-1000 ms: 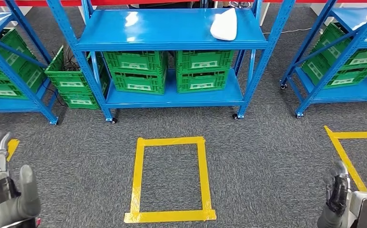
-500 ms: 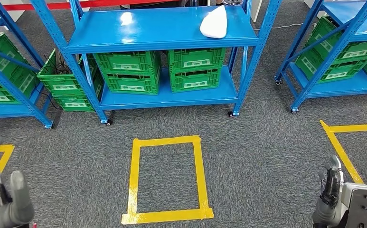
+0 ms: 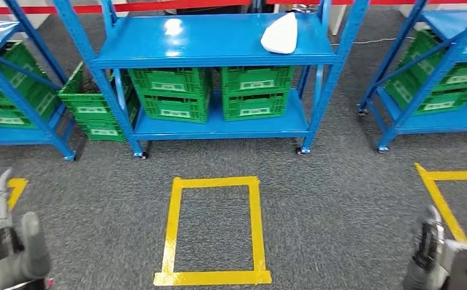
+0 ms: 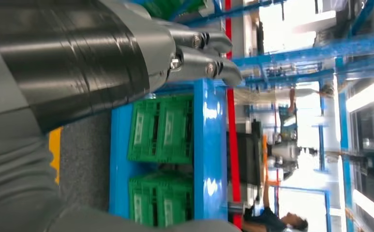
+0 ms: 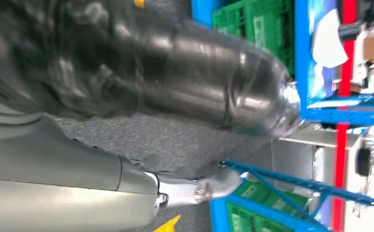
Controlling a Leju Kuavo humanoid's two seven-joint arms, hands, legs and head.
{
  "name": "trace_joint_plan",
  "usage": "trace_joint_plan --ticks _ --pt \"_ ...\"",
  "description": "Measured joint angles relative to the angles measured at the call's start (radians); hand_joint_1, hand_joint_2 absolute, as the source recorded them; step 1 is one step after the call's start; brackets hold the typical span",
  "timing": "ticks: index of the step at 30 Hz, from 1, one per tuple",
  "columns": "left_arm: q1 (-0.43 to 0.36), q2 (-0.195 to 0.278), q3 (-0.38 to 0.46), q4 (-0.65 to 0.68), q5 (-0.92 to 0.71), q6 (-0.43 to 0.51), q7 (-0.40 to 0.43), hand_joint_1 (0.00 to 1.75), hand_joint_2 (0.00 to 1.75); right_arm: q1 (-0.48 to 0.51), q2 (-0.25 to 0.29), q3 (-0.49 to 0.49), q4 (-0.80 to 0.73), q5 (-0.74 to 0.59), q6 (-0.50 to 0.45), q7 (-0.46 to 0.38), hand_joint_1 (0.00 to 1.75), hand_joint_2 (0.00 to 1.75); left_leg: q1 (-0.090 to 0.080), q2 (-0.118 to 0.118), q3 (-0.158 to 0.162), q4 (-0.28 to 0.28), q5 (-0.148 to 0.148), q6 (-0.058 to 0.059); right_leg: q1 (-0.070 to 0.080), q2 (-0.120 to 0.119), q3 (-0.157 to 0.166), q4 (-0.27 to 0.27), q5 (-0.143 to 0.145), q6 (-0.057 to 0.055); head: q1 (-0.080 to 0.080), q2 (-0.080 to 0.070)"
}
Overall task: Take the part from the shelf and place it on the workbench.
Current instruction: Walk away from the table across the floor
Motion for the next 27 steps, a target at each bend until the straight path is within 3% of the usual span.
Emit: trace_joint_plan --ticks 2,4,5,8,9,10,11,13,14,15,17,19,21,23,24,25,27 --pt "-0.001 0.000 -0.001 -0.002 0.002 -0.003 -0.002 0.00 0.00 -0.001 0.000 0.000 0.000 0.000 -0.001 0.000 0.00 0.00 0.000 0.000 -0.003 0.003 -0.007 -0.011 0.006 0.005 0.003 0.010 -0.013 -0.032 -0.010 0.000" --pt "-0.001 0.001 -0.001 -0.002 0.003 -0.005 -0.003 0.00 0.00 -0.001 0.000 0.001 0.000 0.000 -0.001 -0.001 0.00 0.00 0.004 -0.006 -0.003 0.018 -0.020 -0.014 0.010 0.008 0.006 0.010 -0.014 -0.050 -0.026 0.000" --pt "-0.001 0.002 -0.001 -0.003 0.004 -0.005 -0.003 0.00 0.00 -0.002 0.000 0.001 0.000 0.000 -0.001 -0.001 0.00 0.00 0.004 -0.011 -0.020 0.054 -0.040 -0.012 0.012 0.009 0.008 0.009 -0.014 -0.057 -0.034 0.000" --pt "-0.001 0.004 -0.001 -0.003 0.006 -0.007 -0.004 0.00 0.00 -0.004 0.000 0.002 0.000 -0.001 -0.002 -0.003 0.00 0.00 -0.011 -0.024 -0.133 0.252 -0.119 -0.001 0.023 0.011 0.011 0.008 -0.017 -0.071 -0.055 0.000" --pt "-0.001 0.004 -0.001 -0.003 0.006 -0.007 -0.003 0.00 0.00 -0.004 0.000 0.002 0.000 -0.001 -0.002 -0.002 0.00 0.00 -0.016 -0.026 -0.164 0.297 -0.124 0.004 0.028 0.013 0.012 0.007 -0.019 -0.074 -0.059 0.000" --pt "-0.001 0.004 -0.001 -0.003 0.006 -0.007 -0.003 0.00 0.00 -0.004 0.000 0.002 0.000 -0.001 -0.002 -0.002 0.00 0.00 -0.021 -0.027 -0.179 0.306 -0.109 0.012 0.032 0.016 0.015 0.007 -0.022 -0.077 -0.062 0.000" --pt "-0.001 0.004 -0.001 -0.003 0.006 -0.007 -0.002 0.00 0.00 -0.004 0.000 0.002 0.000 -0.001 -0.002 -0.002 0.00 0.00 -0.027 -0.028 -0.175 0.277 -0.077 0.023 0.037 0.019 0.020 0.007 -0.025 -0.079 -0.064 0.000" --pt "-0.001 0.004 -0.001 -0.003 0.006 -0.007 -0.004 0.00 0.00 -0.004 0.000 0.002 0.001 -0.001 -0.002 -0.002 0.00 0.00 -0.040 -0.036 -0.131 0.157 0.000 0.050 0.042 0.025 0.027 0.006 -0.033 -0.080 -0.067 0.000" --pt "-0.001 0.004 -0.001 -0.003 0.006 -0.007 -0.005 0.00 0.00 -0.004 0.000 0.003 0.001 -0.001 -0.002 -0.003 0.00 0.00 -0.045 -0.039 -0.108 0.104 0.022 0.059 0.044 0.028 0.031 0.006 -0.037 -0.077 -0.068 0.000" --pt "-0.001 0.004 -0.001 -0.003 0.007 -0.007 -0.007 0.00 0.00 -0.004 0.000 0.003 0.002 -0.002 -0.002 -0.004 0.00 0.00 -0.050 -0.042 -0.092 0.071 0.032 0.065 0.044 0.031 0.031 0.005 -0.039 -0.073 -0.068 0.000" --pt "-0.001 0.004 -0.001 -0.005 0.008 -0.007 -0.010 0.00 0.00 -0.004 0.000 0.003 0.003 -0.003 -0.001 -0.004 0.00 0.00 -0.056 -0.041 -0.080 0.053 0.031 0.066 0.042 0.033 0.035 0.001 -0.041 -0.061 -0.068 0.000" --pt "-0.001 0.004 -0.001 -0.006 0.009 -0.007 -0.014 0.00 0.00 -0.004 0.000 0.004 0.003 -0.004 -0.001 -0.007 0.00 0.00 -0.053 -0.040 -0.067 0.036 0.036 0.068 0.039 0.030 0.031 0.004 -0.046 -0.051 -0.067 0.000" --pt "0.000 0.004 -0.001 -0.007 0.009 -0.007 -0.017 0.00 0.00 -0.005 0.000 0.005 0.003 -0.005 -0.001 -0.012 0.00 0.00 -0.047 -0.037 -0.050 0.018 0.038 0.074 0.040 0.024 -0.002 0.069 -0.076 -0.044 -0.056 0.000" --pt "-0.001 0.004 -0.001 -0.007 0.009 -0.008 -0.017 0.00 0.00 -0.005 0.000 0.006 0.005 -0.007 0.000 -0.014 0.00 0.00 -0.050 -0.036 -0.042 0.016 0.032 0.080 0.040 0.019 -0.071 0.191 -0.113 -0.040 -0.043 0.000" --pt "0.000 0.004 -0.001 -0.006 0.009 -0.008 -0.016 0.00 0.00 -0.003 0.000 0.006 0.007 -0.007 0.000 -0.014 0.00 0.00 -0.051 -0.035 -0.039 0.016 0.029 0.082 0.040 0.018 -0.103 0.237 -0.117 -0.039 -0.039 0.000" --pt "0.000 0.004 -0.001 -0.006 0.009 -0.008 -0.015 0.00 0.00 -0.002 0.000 0.006 0.009 -0.008 0.001 -0.014 0.00 0.00 -0.053 -0.035 -0.034 0.017 0.024 0.083 0.040 0.017 -0.123 0.254 -0.104 -0.039 -0.034 0.000" --pt "0.000 0.004 -0.001 -0.005 0.009 -0.008 -0.015 0.00 0.00 -0.001 0.000 0.007 0.013 -0.008 0.001 -0.013 0.00 0.00 -0.056 -0.036 -0.020 0.019 0.012 0.084 0.042 0.016 -0.109 0.184 -0.031 -0.044 -0.024 0.000"
